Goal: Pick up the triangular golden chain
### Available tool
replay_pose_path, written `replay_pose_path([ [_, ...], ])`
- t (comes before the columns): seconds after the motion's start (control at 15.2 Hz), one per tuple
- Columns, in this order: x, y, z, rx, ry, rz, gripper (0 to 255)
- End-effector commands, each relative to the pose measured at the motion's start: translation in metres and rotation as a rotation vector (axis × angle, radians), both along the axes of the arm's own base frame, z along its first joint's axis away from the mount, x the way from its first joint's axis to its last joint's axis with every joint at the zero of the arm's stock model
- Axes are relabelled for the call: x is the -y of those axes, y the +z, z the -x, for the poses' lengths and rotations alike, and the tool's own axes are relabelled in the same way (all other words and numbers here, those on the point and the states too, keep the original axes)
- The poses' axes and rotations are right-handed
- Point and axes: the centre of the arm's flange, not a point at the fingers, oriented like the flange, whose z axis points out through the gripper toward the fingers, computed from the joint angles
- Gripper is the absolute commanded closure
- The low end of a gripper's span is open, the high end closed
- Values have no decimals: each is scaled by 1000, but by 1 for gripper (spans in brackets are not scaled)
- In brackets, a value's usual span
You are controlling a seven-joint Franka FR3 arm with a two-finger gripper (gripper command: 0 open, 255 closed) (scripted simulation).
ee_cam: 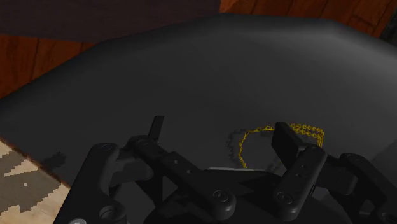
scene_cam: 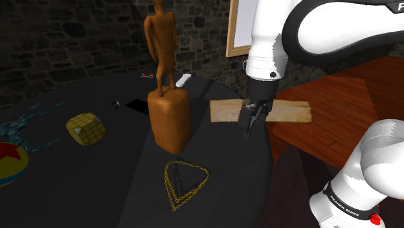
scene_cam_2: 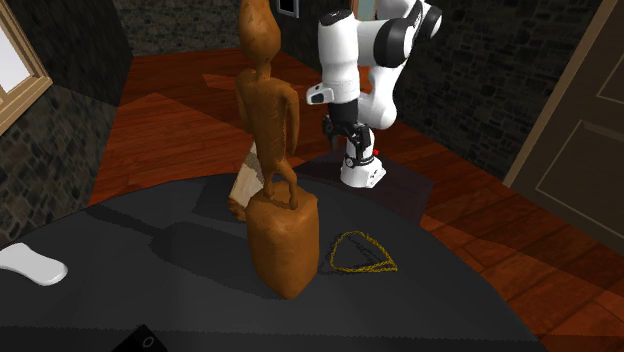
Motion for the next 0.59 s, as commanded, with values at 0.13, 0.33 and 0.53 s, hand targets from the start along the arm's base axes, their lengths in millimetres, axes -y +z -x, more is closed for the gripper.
replay_pose_path([
  [0.13,-45,-26,-7,23,-52,-8,0],
  [0.33,-78,-43,-15,39,-89,-13,0],
  [0.53,-111,-60,-24,56,-125,-18,0],
])
